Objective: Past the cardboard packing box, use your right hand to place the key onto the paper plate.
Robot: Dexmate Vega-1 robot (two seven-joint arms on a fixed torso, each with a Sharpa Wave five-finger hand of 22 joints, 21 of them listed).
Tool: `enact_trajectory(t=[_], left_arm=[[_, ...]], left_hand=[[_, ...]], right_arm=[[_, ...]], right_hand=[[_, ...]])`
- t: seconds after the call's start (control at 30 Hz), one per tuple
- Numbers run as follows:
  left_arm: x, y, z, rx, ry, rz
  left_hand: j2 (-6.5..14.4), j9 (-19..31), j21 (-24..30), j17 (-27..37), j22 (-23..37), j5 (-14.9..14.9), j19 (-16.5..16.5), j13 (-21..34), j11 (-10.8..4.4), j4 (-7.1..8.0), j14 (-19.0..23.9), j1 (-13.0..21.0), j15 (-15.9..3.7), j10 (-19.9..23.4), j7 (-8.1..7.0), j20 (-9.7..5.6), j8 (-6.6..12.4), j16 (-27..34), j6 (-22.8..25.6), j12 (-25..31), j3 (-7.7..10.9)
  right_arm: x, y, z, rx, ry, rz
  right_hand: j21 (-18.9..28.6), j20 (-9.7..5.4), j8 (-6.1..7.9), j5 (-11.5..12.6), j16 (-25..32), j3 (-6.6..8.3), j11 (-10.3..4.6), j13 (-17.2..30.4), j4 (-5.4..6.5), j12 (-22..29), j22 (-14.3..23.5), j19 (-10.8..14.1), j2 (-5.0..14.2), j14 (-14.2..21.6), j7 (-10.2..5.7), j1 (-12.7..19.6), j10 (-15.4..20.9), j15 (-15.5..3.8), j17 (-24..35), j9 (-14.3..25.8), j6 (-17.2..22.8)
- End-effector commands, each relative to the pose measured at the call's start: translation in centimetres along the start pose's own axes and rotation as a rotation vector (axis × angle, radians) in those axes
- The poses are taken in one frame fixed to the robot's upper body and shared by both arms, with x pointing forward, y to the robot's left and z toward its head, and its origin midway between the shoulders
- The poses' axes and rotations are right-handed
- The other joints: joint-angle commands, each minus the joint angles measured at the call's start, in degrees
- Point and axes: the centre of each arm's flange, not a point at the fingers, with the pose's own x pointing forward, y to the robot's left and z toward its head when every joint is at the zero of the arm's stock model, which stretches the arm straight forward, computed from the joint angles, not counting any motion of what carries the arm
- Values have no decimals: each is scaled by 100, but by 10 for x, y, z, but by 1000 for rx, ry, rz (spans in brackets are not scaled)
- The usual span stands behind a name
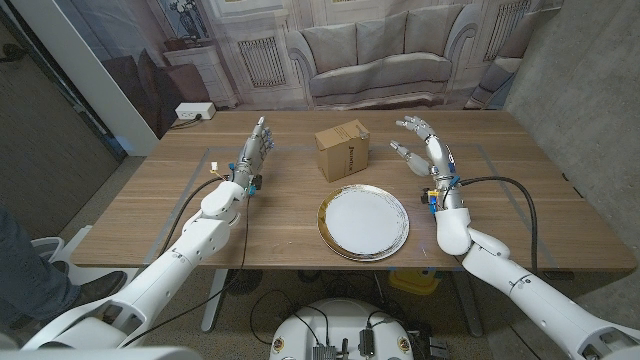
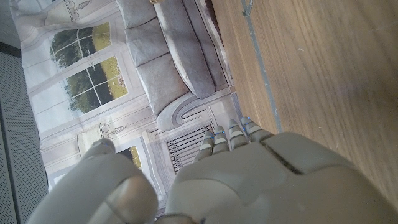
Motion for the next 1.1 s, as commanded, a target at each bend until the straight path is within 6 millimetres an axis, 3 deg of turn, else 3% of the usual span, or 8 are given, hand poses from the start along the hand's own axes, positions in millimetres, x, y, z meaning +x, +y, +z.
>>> enact_trajectory(t=[0.03, 1.1], left_arm=[[-6, -1, -3, -5, 3, 3], [-17, -7, -6, -7, 5, 6]], left_hand=[[9, 32, 8, 6, 34, 2, -43, 27, 4, -10, 38, 28, -1, 43, 12, 34, -5, 14, 26, -23, -19], [24, 33, 7, 7, 35, -7, -58, 28, -1, -12, 40, 42, -2, 50, 13, 41, -13, 9, 39, -32, -50]], right_arm=[[2, 3, 1, -126, -36, -9], [12, 11, -3, -298, -100, 59]], right_hand=[[22, -318, 56, 52, 30, -22, -4, 7, 18, 33, 11, 37, 19, 59, 14, 20, 59, -363, 17, 32, 72], [29, -366, 88, 101, 32, -44, -82, 7, 36, 32, 17, 123, 66, 159, 9, 154, 123, -465, 30, 38, 275]])
